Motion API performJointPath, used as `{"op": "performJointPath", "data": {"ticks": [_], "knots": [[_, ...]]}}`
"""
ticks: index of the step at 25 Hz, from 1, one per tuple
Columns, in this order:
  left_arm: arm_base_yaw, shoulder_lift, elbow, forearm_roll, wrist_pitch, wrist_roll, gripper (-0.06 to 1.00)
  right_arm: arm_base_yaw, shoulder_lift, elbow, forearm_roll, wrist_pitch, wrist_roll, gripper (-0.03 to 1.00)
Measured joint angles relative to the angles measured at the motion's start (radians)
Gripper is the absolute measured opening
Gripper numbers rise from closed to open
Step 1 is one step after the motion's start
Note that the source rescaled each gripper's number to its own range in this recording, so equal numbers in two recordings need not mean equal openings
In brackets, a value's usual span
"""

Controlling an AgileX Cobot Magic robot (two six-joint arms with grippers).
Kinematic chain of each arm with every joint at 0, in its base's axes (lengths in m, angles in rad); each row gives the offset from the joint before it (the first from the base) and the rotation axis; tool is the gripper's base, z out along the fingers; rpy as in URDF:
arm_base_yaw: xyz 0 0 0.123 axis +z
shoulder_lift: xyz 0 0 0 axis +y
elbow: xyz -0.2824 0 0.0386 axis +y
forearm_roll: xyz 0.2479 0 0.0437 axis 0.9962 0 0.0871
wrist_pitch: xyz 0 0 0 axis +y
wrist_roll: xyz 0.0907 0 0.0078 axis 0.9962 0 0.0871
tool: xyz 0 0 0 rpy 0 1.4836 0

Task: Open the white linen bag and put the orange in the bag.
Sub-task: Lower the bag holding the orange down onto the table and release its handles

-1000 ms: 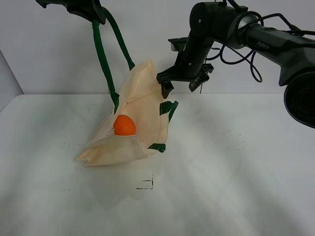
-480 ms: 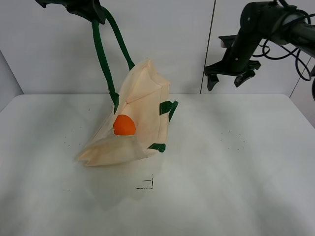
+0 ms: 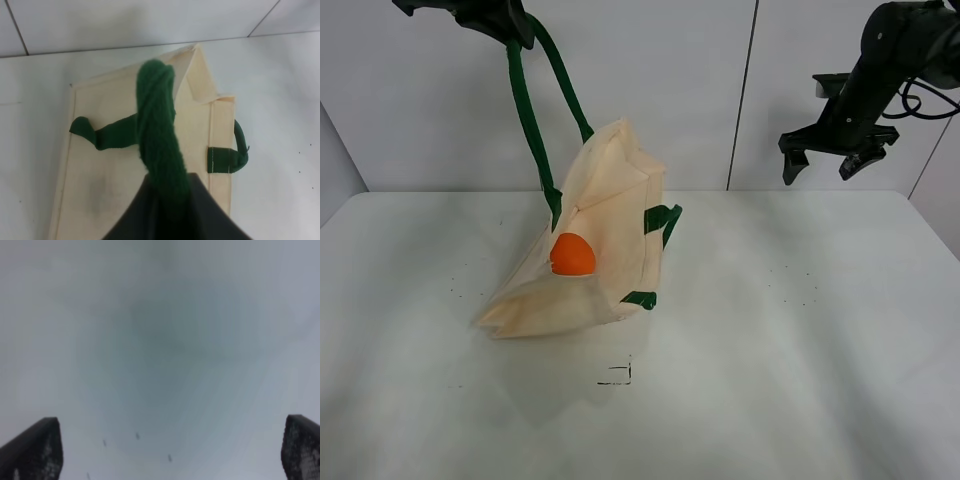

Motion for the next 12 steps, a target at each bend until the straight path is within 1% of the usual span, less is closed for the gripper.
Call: {"op": "performJointPath", "data": {"ticks": [2,5,12], "knots": [[0.000,0.000,0.000,0.000,0.000,0.000,0.00,-0.007,-0.072,0.104,-0.009,-0.001,-0.003,1.00],[0.000,0.000,0.000,0.000,0.000,0.000,0.00,-0.010,-0.230,0.310,-0.014,-0.001,-0.005,1.00],[0.000,0.000,0.000,0.000,0.000,0.001,0.00,-0.010,-0.674,0.864,0.000,0.002,-0.007,1.00]]}}
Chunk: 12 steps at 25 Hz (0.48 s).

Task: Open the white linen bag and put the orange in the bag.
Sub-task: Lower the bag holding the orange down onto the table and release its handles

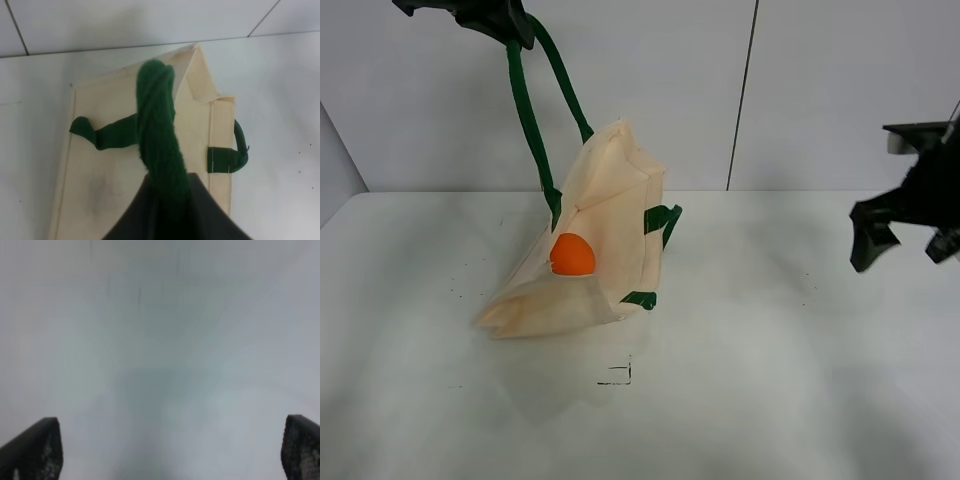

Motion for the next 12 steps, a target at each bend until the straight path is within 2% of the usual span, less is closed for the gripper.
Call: {"op": "performJointPath", "data": {"ticks": [6,12], "knots": [[0.000,0.000,0.000,0.000,0.000,0.005,0.00,0.000,-0.421,0.397,0.000,-0.011,0.000,1.00],[0.000,0.000,0.000,0.000,0.000,0.006,0.00,0.000,-0.868,0.653,0.000,-0.157,0.000,1.00]]}}
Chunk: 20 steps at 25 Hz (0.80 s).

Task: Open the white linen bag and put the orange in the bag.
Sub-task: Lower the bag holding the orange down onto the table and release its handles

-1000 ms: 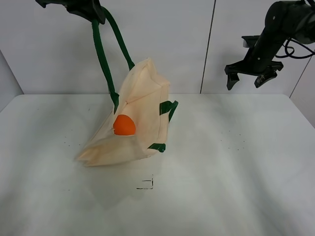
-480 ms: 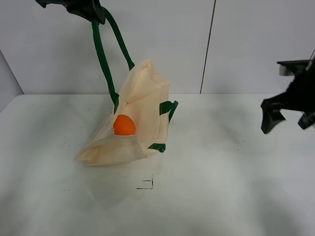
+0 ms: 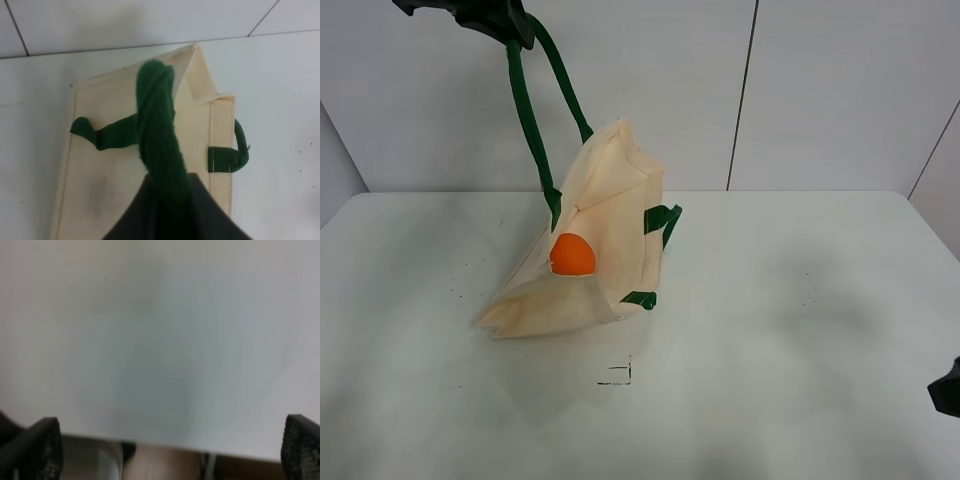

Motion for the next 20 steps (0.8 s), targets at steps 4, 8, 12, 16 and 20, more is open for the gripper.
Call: {"op": "performJointPath", "data": {"ticks": [4,8,12,16,20], "knots": [[0.000,0.000,0.000,0.000,0.000,0.000,0.00,0.000,-0.280,0.050,0.000,-0.022,0.000,1.00],[0.000,0.000,0.000,0.000,0.000,0.001,0.00,0.000,-0.494,0.053,0.000,-0.032,0.000,1.00],[0.000,0.000,0.000,0.000,0.000,0.002,0.00,0.000,-0.648,0.055,0.000,-0.032,0.000,1.00],[0.000,0.000,0.009,0.001,0.000,0.002,0.00,0.002,-0.673,0.058,0.000,-0.031,0.000,1.00],[0.000,-0.005,0.110,0.004,-0.007,0.002,0.00,0.002,-0.673,0.058,0.000,-0.031,-0.003,1.00]]}}
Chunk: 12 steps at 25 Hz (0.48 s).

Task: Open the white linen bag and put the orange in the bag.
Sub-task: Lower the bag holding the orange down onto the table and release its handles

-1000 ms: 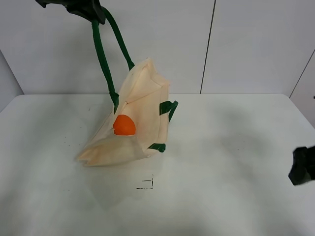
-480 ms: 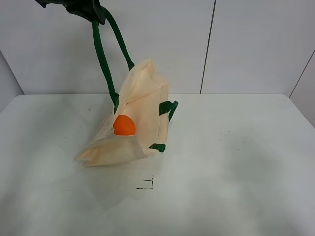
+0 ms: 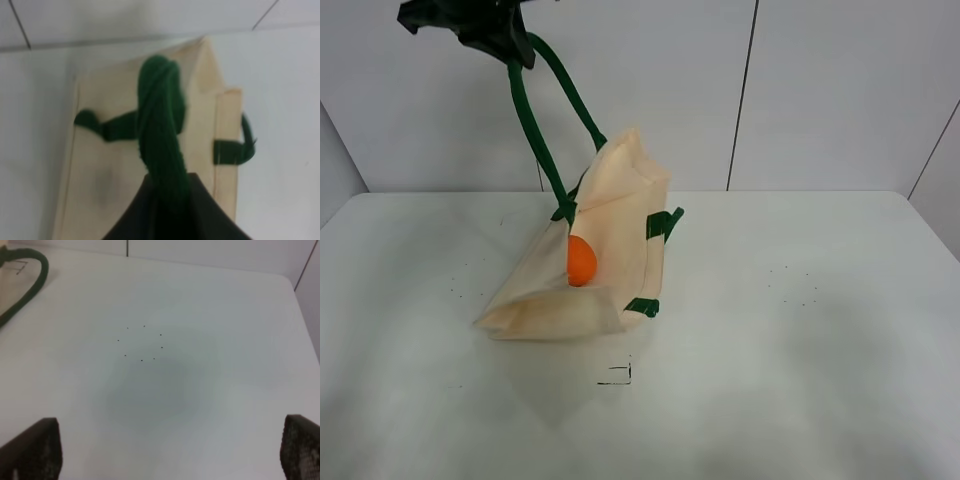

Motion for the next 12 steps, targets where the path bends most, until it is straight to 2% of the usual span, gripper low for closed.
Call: {"op": "performJointPath", "data": {"ticks": [4,9,11,12], "knots": [[0.000,-0.001,0.203,-0.005,-0.119,0.000,0.00,0.000,0.000,0.000,0.000,0.000,0.000,1.00],[0.000,-0.001,0.470,-0.061,-0.331,0.006,0.01,0.000,0.000,0.002,0.000,0.000,0.000,1.00],[0.000,-0.001,0.557,-0.093,-0.401,0.029,0.08,0.000,0.000,0.002,0.000,0.000,0.000,1.00],[0.000,-0.001,0.585,-0.112,-0.429,0.046,0.20,0.000,0.000,0.002,0.000,0.000,0.000,1.00]]}}
